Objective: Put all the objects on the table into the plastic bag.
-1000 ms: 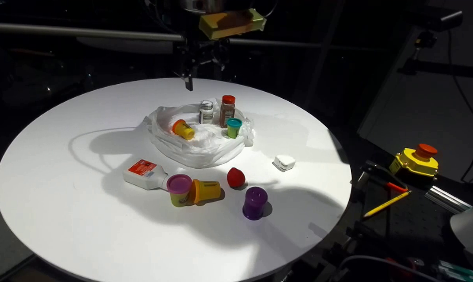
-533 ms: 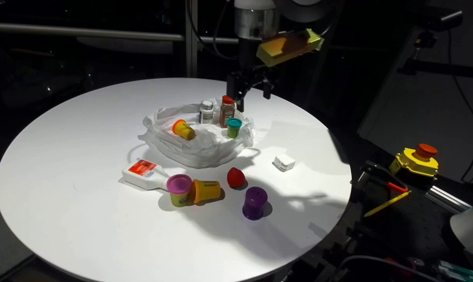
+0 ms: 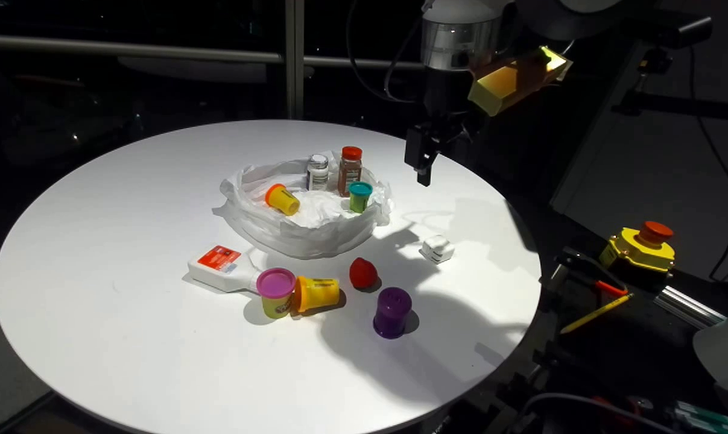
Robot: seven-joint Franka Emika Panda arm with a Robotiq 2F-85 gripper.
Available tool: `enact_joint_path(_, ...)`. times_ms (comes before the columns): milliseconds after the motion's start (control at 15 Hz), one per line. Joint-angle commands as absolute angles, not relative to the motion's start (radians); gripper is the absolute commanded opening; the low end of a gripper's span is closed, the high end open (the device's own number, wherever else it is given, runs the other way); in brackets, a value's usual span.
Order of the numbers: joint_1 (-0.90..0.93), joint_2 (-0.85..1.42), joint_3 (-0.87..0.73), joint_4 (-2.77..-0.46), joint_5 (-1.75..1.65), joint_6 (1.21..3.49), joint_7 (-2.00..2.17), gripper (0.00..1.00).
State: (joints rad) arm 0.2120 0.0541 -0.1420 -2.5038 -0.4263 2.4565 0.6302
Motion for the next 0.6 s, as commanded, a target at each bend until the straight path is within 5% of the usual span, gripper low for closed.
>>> enact_joint_path(0, 0.155, 0.054, -0.085, -2.503, -0.430, 2.454, 0.632, 1.00)
enact_joint_path(533, 0.133, 0.115, -0.069, -2.529, -0.534, 2.574, 0.803, 1.00)
